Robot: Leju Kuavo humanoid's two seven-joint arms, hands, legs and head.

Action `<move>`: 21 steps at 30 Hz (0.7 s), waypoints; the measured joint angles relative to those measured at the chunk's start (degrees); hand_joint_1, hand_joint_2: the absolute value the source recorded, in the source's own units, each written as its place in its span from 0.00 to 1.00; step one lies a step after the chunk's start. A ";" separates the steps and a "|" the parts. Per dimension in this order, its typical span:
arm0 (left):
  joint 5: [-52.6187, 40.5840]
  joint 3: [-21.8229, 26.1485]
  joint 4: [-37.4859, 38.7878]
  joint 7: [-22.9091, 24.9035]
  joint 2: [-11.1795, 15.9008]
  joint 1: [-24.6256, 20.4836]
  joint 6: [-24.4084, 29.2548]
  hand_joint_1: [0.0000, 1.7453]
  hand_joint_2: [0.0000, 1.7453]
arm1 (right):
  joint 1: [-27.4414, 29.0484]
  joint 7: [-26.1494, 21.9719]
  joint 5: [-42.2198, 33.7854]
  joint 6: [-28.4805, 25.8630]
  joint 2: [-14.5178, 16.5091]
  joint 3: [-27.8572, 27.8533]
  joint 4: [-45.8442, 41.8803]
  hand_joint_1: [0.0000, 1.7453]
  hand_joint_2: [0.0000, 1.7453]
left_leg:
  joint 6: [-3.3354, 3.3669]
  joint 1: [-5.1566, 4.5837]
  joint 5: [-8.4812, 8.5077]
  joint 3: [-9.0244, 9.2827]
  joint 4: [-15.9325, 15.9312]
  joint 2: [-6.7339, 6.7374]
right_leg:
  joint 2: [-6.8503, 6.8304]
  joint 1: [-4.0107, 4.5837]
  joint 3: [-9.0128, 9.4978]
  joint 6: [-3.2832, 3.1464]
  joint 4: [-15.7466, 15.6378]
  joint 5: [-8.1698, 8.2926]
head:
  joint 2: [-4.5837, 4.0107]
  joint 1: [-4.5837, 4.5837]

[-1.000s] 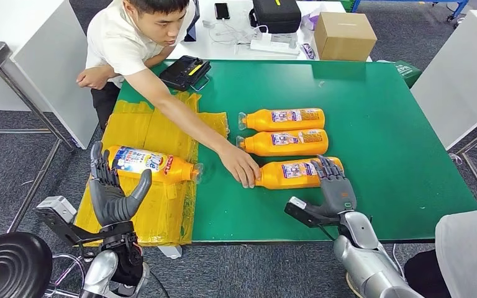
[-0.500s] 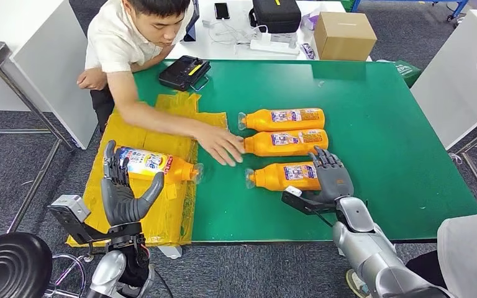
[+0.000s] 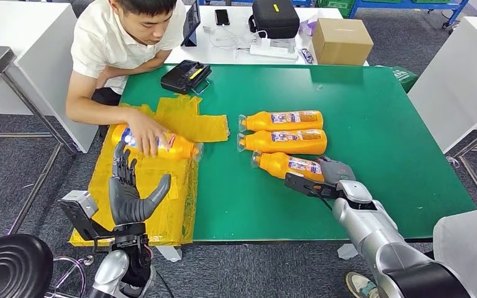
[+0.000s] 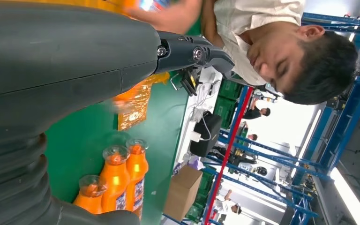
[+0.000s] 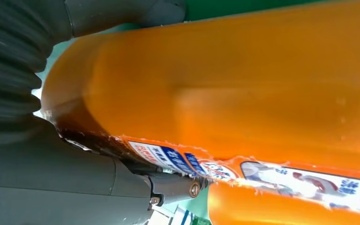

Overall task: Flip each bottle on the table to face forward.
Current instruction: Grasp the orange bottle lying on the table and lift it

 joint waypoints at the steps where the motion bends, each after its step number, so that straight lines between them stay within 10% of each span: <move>1: -0.05 -0.04 0.09 0.00 -0.01 -0.04 0.00 0.00 1.00 | -0.07 0.13 -0.03 0.11 -0.02 -0.01 0.11 1.00 1.00 | 0.00 0.00 0.00 0.03 0.00 0.00 | 0.00 0.00 0.04 0.00 -0.01 0.00 | 0.00 0.00; 15: -0.29 -0.22 0.31 0.34 -0.01 -0.09 -0.32 0.00 1.00 | -0.27 -1.20 -1.30 0.49 -0.05 -0.21 0.54 1.00 1.00 | 0.02 -0.02 0.01 0.10 0.00 -0.03 | -0.01 0.00 0.12 0.02 -0.02 0.02 | 0.00 -0.01; 21: 1.25 -0.23 0.50 1.02 0.15 -0.08 -1.66 0.00 1.00 | 1.84 -18.31 -14.04 1.74 -0.04 -3.84 -0.45 1.00 1.00 | -0.08 0.01 -0.13 0.25 -0.01 0.22 | 0.19 0.04 0.41 -0.02 -0.03 0.07 | 0.00 0.04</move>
